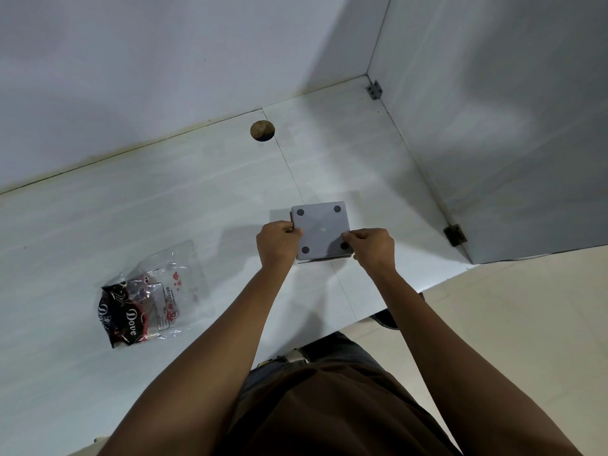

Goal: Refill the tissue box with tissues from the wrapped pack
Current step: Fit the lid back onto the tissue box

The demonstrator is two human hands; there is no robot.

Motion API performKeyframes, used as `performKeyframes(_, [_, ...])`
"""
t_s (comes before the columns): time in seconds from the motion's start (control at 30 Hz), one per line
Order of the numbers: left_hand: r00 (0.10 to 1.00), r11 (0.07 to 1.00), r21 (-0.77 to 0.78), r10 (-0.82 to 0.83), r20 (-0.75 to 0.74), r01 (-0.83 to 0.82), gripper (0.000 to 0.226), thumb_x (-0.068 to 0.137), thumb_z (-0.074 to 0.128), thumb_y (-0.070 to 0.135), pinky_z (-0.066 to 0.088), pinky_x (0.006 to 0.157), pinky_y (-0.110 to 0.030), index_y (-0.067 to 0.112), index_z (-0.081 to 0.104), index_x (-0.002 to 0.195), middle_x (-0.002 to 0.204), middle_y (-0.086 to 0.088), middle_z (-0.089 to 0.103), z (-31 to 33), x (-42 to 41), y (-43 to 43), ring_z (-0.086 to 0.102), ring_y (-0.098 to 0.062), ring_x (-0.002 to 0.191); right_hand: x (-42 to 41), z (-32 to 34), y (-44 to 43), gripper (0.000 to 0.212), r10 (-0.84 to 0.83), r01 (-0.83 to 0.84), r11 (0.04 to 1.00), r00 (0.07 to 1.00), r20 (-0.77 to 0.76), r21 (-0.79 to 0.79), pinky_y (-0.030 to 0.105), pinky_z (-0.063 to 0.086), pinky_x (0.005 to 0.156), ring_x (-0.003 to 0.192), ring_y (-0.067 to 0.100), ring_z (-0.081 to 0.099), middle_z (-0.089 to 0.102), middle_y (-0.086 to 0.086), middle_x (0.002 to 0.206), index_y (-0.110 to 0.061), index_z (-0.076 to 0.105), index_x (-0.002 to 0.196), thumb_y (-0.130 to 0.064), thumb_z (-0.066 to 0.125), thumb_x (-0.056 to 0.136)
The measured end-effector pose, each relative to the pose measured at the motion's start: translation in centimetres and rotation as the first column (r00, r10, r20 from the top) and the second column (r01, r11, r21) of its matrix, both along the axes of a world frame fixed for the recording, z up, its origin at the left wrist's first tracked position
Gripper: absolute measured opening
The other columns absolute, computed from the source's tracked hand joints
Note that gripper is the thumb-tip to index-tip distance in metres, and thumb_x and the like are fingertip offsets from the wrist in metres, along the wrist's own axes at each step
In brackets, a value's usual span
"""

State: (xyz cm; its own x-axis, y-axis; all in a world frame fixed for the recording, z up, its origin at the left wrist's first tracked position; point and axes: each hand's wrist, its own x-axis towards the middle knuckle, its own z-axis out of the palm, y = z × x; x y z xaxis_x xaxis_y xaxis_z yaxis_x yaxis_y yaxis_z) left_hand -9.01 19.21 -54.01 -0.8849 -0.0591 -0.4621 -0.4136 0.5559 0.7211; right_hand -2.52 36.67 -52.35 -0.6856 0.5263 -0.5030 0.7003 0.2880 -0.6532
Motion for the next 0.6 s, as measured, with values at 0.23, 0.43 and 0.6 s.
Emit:
performKeyframes(0.23, [0.991,0.982,0.142,0.112,0.075,-0.122,0.012,0.072,0.075,0.022,0.062,0.076,-0.046,0.032,0.073,0.067,0.073,0.009,0.074,-0.2,0.5,-1.0,0.075,-0.026,0.078,0.0,0.3,0.1,0.020,0.074,-0.075,0.997,0.997,0.016,0.021,0.034,0.059,0.071,0.074,0.027,0.073,0.075,0.000,0.071,-0.015,0.082,0.077,-0.027,0.070,0.089])
performKeyframes(0.43, [0.989,0.969,0.203,0.124,0.081,-0.138,0.012,0.068,0.072,0.028,0.062,0.078,-0.045,0.040,0.073,0.068,0.081,0.008,0.078,-0.4,0.8,-1.7,0.075,-0.022,0.081,0.4,0.5,0.0,0.021,0.117,-0.118,0.993,0.993,0.019,0.025,0.034,0.056,0.064,0.075,0.033,0.071,0.076,0.008,0.071,-0.014,0.080,0.073,-0.027,0.071,0.087])
performKeyframes(0.6, [0.985,0.961,0.224,0.146,0.089,-0.163,0.013,0.075,0.073,0.020,0.063,0.075,-0.043,0.029,0.079,0.084,0.084,0.005,0.078,-0.2,1.4,-2.2,0.075,-0.020,0.081,0.7,0.5,-0.1,0.019,0.136,-0.136,0.991,0.991,0.008,0.021,0.038,0.058,0.065,0.076,0.034,0.070,0.076,0.007,0.072,-0.018,0.080,0.072,-0.028,0.073,0.086])
